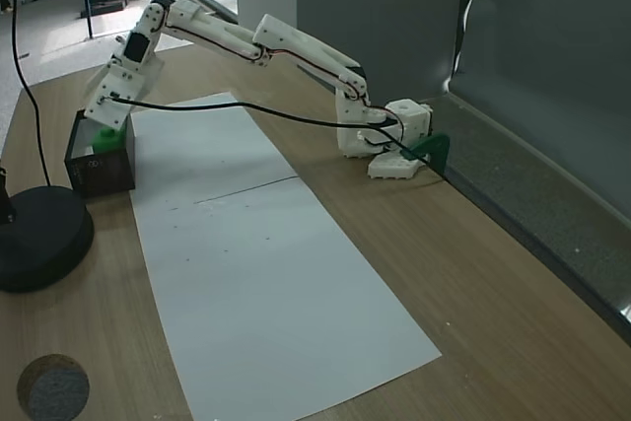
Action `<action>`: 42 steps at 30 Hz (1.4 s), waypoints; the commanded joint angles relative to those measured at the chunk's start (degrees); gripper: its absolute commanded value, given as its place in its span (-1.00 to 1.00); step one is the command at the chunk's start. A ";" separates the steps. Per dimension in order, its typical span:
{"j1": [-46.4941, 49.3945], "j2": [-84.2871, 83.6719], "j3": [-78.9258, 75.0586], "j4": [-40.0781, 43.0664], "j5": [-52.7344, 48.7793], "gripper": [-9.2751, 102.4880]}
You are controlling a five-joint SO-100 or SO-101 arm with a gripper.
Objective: Grab a green square and put it in the box.
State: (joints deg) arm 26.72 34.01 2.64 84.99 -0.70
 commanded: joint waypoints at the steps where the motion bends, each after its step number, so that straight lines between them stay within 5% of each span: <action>1: -0.53 3.08 -2.72 0.44 0.35 -0.37; 8: -4.66 10.20 -15.12 13.89 2.37 -0.79; 15: -8.44 32.43 -6.59 15.29 6.24 -0.84; 28: -33.40 100.99 63.72 12.22 1.14 -0.84; 42: -24.96 156.45 137.46 -22.32 0.70 -0.84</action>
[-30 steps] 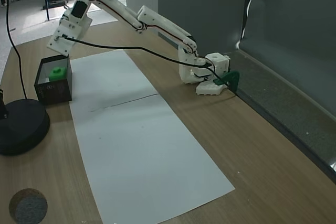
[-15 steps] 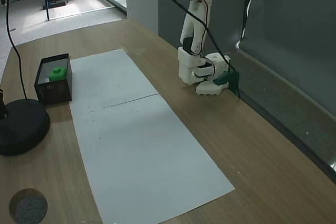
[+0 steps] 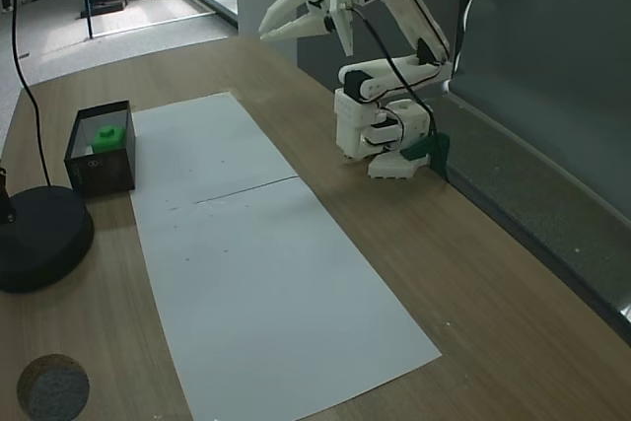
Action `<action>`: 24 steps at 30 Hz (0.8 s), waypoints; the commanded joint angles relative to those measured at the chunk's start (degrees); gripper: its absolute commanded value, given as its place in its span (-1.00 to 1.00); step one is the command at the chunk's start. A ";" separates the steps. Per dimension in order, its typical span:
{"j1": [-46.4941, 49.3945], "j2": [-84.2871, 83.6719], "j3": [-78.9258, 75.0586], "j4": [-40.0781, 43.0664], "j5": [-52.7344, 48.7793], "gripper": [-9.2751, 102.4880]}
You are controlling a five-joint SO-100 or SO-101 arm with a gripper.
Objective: Grab a green square and put it in the box.
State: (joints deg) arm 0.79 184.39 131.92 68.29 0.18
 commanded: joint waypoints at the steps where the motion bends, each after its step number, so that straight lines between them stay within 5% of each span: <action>1: 1.23 8.79 12.13 -7.91 -0.18 -0.84; 12: 0.88 14.59 39.73 -21.53 0.35 -0.84; 24: 0.79 14.50 45.00 -12.66 0.44 -0.84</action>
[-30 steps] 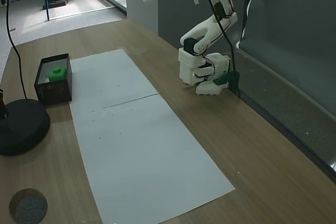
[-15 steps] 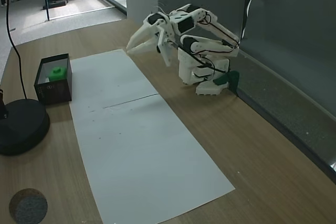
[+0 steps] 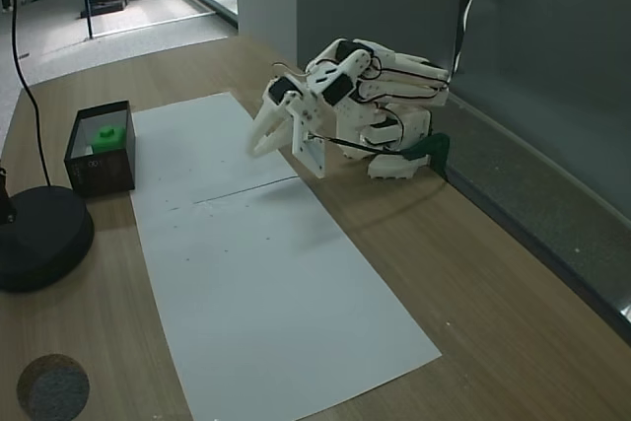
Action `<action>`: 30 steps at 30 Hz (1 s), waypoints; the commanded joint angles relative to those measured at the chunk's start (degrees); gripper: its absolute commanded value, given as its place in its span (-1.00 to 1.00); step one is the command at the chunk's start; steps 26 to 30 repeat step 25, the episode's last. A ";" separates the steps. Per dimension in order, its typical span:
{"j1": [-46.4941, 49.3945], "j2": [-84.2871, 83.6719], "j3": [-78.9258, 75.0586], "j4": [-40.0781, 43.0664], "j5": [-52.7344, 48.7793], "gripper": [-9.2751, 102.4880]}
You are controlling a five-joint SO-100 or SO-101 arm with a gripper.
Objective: Grab a green square and put it in the box.
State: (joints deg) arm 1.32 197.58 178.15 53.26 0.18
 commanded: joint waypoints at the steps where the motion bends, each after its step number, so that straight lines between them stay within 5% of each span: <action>1: 0.26 1.32 -1.85 5.01 0.44 -0.84; 6: 0.00 1.32 -6.33 21.27 0.44 -0.84; 30: -0.62 1.32 -6.33 20.83 0.44 -0.84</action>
